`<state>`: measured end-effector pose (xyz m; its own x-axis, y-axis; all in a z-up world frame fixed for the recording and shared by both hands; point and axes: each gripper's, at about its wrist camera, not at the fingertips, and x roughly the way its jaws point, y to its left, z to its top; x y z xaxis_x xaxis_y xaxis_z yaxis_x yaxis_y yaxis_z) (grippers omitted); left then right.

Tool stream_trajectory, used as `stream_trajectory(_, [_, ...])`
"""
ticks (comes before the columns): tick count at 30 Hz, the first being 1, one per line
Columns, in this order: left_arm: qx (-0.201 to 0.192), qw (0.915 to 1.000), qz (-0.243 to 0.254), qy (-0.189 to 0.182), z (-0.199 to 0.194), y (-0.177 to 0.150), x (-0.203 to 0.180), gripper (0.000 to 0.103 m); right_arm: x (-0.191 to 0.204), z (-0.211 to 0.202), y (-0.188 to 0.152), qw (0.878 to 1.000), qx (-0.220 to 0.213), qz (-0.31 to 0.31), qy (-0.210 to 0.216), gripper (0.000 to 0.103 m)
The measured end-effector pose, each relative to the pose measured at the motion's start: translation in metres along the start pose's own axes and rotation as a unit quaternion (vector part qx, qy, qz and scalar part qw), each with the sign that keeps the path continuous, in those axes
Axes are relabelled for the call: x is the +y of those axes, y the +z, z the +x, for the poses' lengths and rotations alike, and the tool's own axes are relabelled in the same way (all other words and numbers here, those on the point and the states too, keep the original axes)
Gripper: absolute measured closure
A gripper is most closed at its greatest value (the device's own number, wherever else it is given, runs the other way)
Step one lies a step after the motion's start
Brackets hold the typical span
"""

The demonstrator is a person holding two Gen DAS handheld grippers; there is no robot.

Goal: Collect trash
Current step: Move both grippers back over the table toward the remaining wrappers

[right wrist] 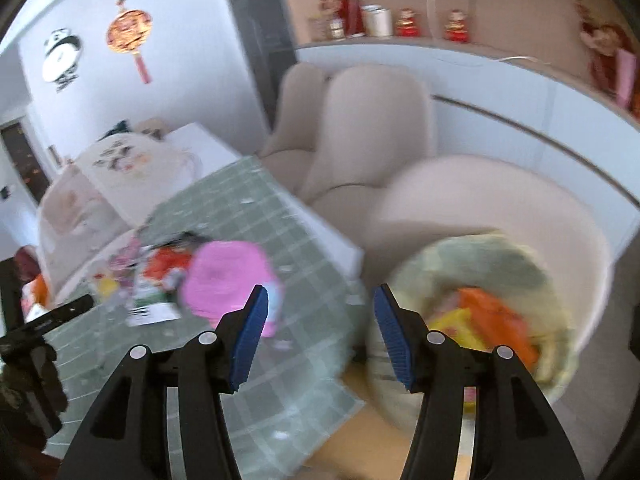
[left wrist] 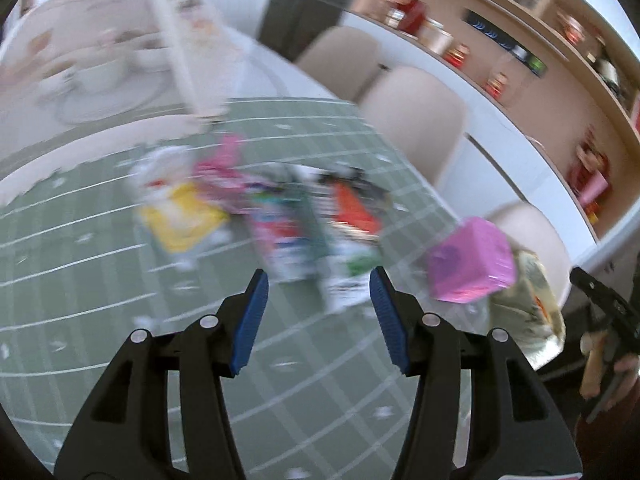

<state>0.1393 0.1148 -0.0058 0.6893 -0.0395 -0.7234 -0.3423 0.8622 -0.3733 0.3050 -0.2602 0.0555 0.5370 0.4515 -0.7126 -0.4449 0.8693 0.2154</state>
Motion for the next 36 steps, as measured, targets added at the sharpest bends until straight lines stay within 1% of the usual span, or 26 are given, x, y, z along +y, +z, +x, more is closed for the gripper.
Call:
stream_trajectory(4, [-0.006,0.9996,-0.015,0.022,-0.011,0.0,0.039,0.053,0.045,0.016,-0.007,0.999,0.007,-0.03,0.037,0.05])
stream_trajectory(7, [-0.01,0.9998,-0.011,0.017,-0.014,0.003,0.056,0.053,0.078,0.026,-0.013,0.997,0.014,-0.065,0.048,0.05])
stream_trajectory(11, [-0.028,0.999,0.035,0.005,-0.012,0.028,0.06,0.053,0.106,0.042,-0.023,0.994,0.03,-0.096,0.031,0.05])
stream_trajectory(14, [-0.033,0.9974,0.063,-0.006,-0.003,0.048,0.054,0.053,0.115,0.054,-0.027,0.994,0.038,-0.105,0.021,0.05])
stream_trajectory(16, [-0.034,0.995,0.094,-0.01,0.007,0.059,0.046,0.053,0.117,0.062,-0.029,0.993,0.048,-0.105,0.019,0.05])
stream_trajectory(17, [-0.03,0.993,0.113,-0.01,0.014,0.065,0.041,0.053,0.119,0.067,-0.03,0.993,0.055,-0.106,0.019,0.05])
stream_trajectory(19, [-0.017,0.9904,0.137,-0.007,0.028,0.077,0.036,0.053,0.122,0.074,-0.032,0.992,0.065,-0.109,0.019,0.05])
stream_trajectory(21, [0.009,0.9896,0.143,0.01,0.047,0.094,0.039,0.053,0.126,0.08,-0.033,0.991,0.07,-0.115,0.022,0.05])
stream_trajectory(22, [0.034,0.9895,0.14,0.014,0.058,0.103,0.042,0.053,0.128,0.082,-0.034,0.99,0.07,-0.119,0.023,0.05])
stream_trajectory(23, [0.045,0.9901,0.132,0.016,0.063,0.107,0.045,0.053,0.131,0.084,-0.035,0.99,0.068,-0.125,0.023,0.05])
stream_trajectory(24, [0.049,0.9923,0.112,0.018,0.068,0.113,0.051,0.053,0.134,0.086,-0.036,0.989,0.067,-0.129,0.022,0.05])
stream_trajectory(26, [0.044,0.9952,0.087,0.008,0.066,0.114,0.054,0.053,0.14,0.091,-0.037,0.988,0.071,-0.135,0.026,0.05])
stream_trajectory(27, [0.026,0.9968,0.076,-0.001,0.06,0.11,0.054,0.053,0.144,0.095,-0.037,0.987,0.075,-0.139,0.029,0.05])
stream_trajectory(28, [0.009,0.9978,0.066,-0.006,0.053,0.105,0.052,0.053,0.147,0.099,-0.037,0.986,0.078,-0.142,0.031,0.05])
stream_trajectory(29, [-0.01,0.9985,0.051,-0.019,0.043,0.096,0.05,0.053,0.152,0.104,-0.037,0.985,0.083,-0.148,0.037,0.05])
stream_trajectory(30, [-0.019,0.9986,0.036,-0.032,0.036,0.087,0.049,0.053,0.156,0.107,-0.037,0.984,0.086,-0.152,0.043,0.05])
stream_trajectory(31, [-0.02,0.9987,0.027,-0.038,0.032,0.08,0.048,0.053,0.16,0.111,-0.036,0.983,0.089,-0.155,0.052,0.05])
stream_trajectory(32, [-0.019,0.9989,0.019,-0.04,0.029,0.071,0.047,0.053,0.166,0.116,-0.032,0.981,0.092,-0.154,0.07,0.05])
stream_trajectory(33, [-0.017,0.9992,0.011,-0.034,0.023,0.059,0.047,0.053,0.171,0.119,-0.027,0.98,0.091,-0.152,0.09,0.05])
stream_trajectory(35, [-0.02,0.9997,0.001,-0.017,0.014,0.04,0.051,0.053,0.186,0.129,-0.015,0.978,0.085,-0.152,0.116,0.05])
stream_trajectory(36, [-0.02,0.9998,0.0,-0.007,0.01,0.033,0.054,0.053,0.196,0.137,-0.008,0.977,0.081,-0.157,0.123,0.05])
